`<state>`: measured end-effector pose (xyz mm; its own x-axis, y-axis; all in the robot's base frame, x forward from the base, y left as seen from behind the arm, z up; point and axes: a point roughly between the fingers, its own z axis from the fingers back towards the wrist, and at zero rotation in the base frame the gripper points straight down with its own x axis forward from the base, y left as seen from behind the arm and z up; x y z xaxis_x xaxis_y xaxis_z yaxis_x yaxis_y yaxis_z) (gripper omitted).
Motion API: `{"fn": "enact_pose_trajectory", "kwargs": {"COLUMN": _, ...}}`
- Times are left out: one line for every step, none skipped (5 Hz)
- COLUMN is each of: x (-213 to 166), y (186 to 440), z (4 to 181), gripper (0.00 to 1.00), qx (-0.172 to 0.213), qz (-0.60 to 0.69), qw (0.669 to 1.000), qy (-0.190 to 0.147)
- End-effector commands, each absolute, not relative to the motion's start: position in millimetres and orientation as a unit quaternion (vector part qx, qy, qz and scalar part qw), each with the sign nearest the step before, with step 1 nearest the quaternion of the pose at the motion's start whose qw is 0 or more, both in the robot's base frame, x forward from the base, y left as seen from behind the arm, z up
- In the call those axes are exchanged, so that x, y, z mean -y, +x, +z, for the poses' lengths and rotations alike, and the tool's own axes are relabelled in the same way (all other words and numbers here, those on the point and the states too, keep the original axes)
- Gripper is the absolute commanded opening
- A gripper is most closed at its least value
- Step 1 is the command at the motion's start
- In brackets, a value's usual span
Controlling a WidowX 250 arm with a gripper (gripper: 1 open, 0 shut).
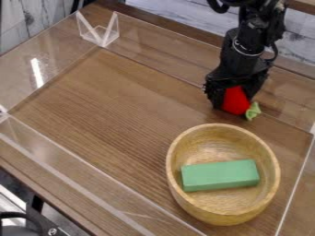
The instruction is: Move the red fruit to the right side of the table
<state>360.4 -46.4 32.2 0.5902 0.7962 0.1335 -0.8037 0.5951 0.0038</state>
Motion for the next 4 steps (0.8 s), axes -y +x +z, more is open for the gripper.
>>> {"fn": "enact_pose_trajectory", "kwargs": {"x": 40, "y": 369, "z": 67.2, "gripper": 1.0, "qx": 0.075, "qz": 0.447, "qw": 0.891, "qy": 0.009}}
{"fn": "enact_pose_trajectory", "kwargs": {"x": 33, "y": 369, "z": 86.6, "gripper": 1.0, "qx": 0.068, "qz": 0.445, "qw": 0.893, "qy": -0.004}}
{"fn": "enact_pose_trajectory", "kwargs": {"x": 23, "y": 369, "z": 111.9, "gripper": 1.0, "qx": 0.063, "qz": 0.441, "qw": 0.895, "qy": -0.023}}
{"fn": "enact_pose_trajectory", "kwargs": {"x": 28, "y": 372, "z": 97.1, "gripper": 0.0, "qx": 0.062, "qz": 0.438, "qw": 0.897, "qy": -0.018}}
